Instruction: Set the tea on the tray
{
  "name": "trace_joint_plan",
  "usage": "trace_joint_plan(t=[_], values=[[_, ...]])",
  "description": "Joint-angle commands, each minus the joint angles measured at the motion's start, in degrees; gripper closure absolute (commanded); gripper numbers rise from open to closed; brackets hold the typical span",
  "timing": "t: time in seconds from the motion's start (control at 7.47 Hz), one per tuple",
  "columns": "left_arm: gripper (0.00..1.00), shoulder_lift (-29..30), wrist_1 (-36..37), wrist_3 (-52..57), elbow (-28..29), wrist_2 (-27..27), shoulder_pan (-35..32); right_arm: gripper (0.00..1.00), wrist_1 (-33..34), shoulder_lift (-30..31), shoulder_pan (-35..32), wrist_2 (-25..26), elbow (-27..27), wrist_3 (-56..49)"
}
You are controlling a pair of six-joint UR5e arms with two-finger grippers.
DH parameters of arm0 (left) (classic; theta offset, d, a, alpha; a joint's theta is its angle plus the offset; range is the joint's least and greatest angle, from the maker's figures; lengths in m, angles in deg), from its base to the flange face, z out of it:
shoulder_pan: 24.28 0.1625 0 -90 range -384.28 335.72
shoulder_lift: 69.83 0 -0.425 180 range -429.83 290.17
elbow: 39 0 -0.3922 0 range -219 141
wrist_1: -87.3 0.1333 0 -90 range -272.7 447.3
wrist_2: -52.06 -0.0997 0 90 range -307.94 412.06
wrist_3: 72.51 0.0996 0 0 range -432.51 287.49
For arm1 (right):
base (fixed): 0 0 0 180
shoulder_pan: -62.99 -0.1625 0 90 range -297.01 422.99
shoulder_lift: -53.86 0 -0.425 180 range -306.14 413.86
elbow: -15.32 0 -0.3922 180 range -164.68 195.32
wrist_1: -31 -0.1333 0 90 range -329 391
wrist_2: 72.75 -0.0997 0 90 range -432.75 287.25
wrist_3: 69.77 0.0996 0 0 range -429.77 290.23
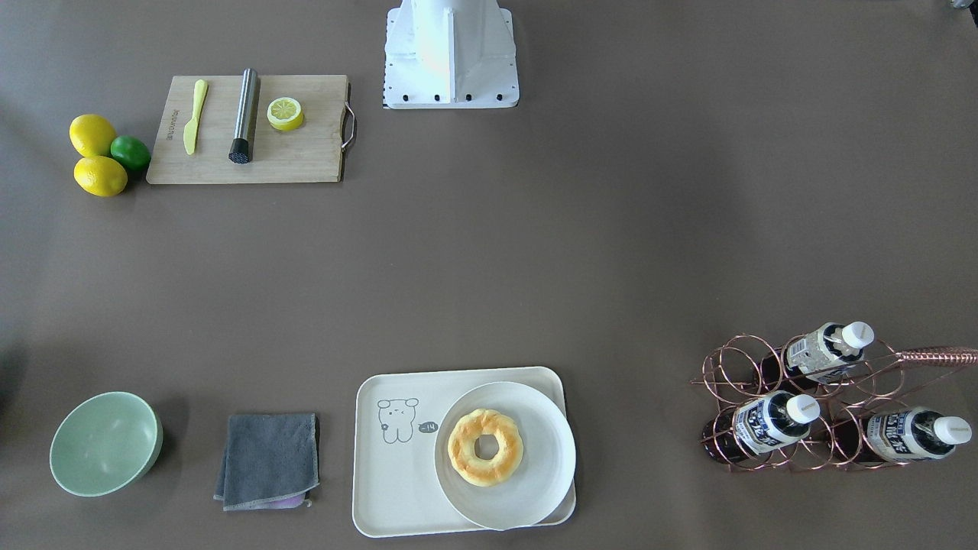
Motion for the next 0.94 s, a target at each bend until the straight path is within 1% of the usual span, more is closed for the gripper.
trace_joint_plan(t=[0.0,0.13,0.27,0.4,0.54,0.67,0.8], values=[[0.03,4.6,-1.4,-1.1,-4.4,0.2,6.2,0.00,-0.1,-0.5,0.0,0.1,-0.6,0.7],[0.03,6.5,-1.6,-1.0,-2.9,0.1,8.2,0.00,-0.1,-1.1,0.1,0.4,-0.7,2.0],[0.03,7.4,-3.8,-0.8,-3.2,0.0,9.0,0.00,-0.2,-1.7,0.2,0.5,-0.7,4.0],[0.03,7.1,-10.1,-1.4,-3.8,0.1,9.1,0.00,-0.2,-2.3,0.2,0.5,-0.7,4.9],[0.03,6.7,-15.4,-5.6,-2.6,-0.1,9.3,0.00,-0.1,-2.8,0.2,0.4,-0.7,5.0],[0.03,5.8,-20.0,-7.1,-1.8,0.3,9.4,0.00,-0.1,-2.9,0.8,0.4,-0.7,5.1],[0.03,5.1,-22.6,-8.5,-1.0,0.2,9.8,0.00,-0.1,-2.9,1.4,0.4,-0.7,5.1]])
